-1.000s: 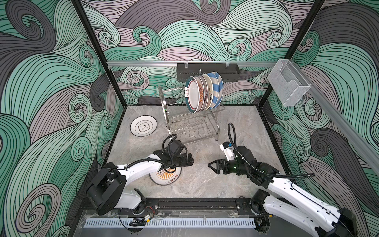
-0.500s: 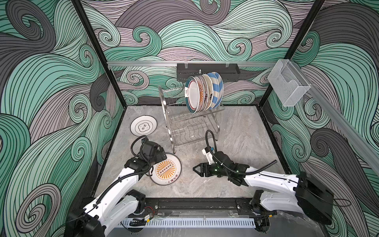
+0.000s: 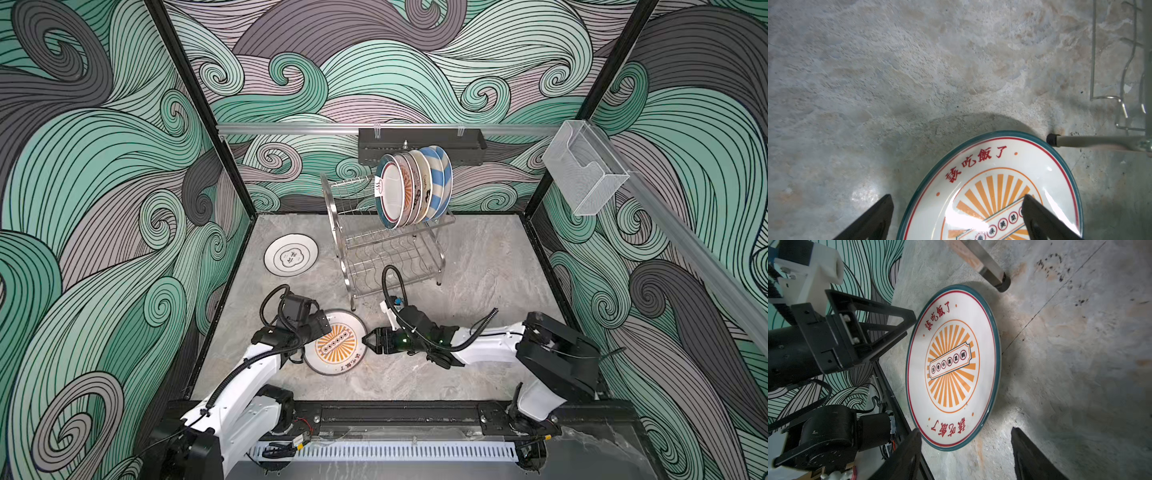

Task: Load the plates into the dish rack
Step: 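Pinch the sunburst plate rim with the right gripper and tilt it up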

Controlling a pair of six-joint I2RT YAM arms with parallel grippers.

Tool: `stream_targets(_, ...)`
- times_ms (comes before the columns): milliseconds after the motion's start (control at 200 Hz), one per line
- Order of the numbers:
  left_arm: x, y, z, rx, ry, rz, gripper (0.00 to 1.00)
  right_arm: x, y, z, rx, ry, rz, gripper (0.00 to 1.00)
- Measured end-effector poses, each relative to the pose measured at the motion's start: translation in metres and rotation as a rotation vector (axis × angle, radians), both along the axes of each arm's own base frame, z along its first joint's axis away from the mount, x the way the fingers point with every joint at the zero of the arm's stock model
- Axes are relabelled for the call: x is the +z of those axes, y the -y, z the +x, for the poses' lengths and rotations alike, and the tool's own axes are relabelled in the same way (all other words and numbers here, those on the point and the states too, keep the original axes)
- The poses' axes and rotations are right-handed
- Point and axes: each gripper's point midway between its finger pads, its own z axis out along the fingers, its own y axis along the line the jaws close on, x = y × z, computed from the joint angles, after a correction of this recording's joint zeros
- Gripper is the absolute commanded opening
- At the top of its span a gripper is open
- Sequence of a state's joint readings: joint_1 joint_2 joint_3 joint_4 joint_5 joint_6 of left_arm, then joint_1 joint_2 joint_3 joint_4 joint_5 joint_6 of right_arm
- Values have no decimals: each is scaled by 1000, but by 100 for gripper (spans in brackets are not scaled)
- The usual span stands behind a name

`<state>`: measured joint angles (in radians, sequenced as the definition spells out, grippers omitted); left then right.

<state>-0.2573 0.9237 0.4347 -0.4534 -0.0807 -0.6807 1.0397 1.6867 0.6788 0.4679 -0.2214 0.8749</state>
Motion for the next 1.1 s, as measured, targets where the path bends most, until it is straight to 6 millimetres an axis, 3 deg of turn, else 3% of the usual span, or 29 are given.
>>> stream_targets(265,-11,7,-11,-28,-15,-46,99,-22,-4,-3,4,-58,-30,68)
stream_targets(630,-17,20,-19,-69,-44,-116,99,-24,-19,2,-4,-86,19,57)
stream_targets(836,-19,31,-24,-103,-76,-167,99,-25,-18,3,-24,-101,22,47)
stream_targets(951,-19,33,-25,-111,-80,-180,99,-26,-16,4,-34,-100,16,33)
stream_targets(1096,-14,35,-26,-120,-63,-195,99,-29,-14,5,-46,-104,10,25)
